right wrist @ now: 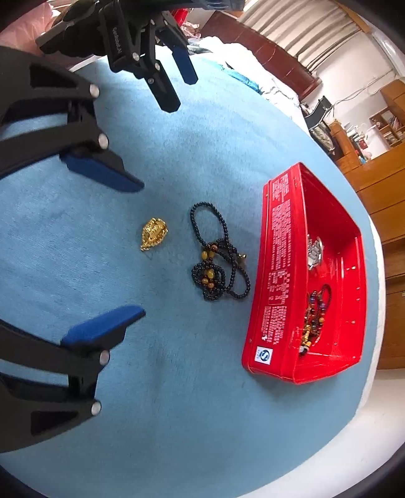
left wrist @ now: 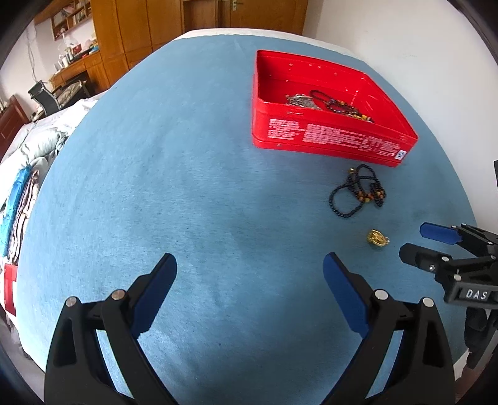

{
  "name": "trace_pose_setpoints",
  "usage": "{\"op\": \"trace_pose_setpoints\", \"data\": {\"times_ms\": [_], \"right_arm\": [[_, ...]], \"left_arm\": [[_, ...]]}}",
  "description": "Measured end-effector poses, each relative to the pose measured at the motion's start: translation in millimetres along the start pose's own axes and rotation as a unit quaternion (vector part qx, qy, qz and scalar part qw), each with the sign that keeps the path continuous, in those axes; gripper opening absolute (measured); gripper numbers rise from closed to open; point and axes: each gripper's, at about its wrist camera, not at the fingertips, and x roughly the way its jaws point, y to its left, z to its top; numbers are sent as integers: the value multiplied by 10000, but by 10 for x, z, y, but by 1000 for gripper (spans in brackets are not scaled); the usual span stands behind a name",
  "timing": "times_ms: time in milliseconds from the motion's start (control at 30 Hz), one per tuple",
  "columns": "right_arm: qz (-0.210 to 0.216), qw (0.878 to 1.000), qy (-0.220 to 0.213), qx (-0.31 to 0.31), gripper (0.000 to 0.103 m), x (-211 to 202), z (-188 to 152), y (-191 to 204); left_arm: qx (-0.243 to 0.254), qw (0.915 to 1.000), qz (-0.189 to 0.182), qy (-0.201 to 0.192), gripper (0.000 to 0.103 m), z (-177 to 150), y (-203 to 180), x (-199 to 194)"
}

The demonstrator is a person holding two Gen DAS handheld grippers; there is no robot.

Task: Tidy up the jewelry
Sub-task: 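Withdraw both open tools from the tin toward the gold pendant, then grasp the gold pendant with the right tool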

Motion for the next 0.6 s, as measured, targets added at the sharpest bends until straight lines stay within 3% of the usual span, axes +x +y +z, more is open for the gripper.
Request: {"op": "trace_pose_setpoints", "data": {"times_ms": [167, 600], "right_arm": [[68, 9997, 135, -207, 55, 126, 67, 42], [0, 9970, 399, -665, 39, 368, 162, 177]], "left_arm": [[-48, 10000, 22, 84, 94, 34, 22, 85], [-83, 9997, 3, 220, 94, 95, 54, 227]]}}
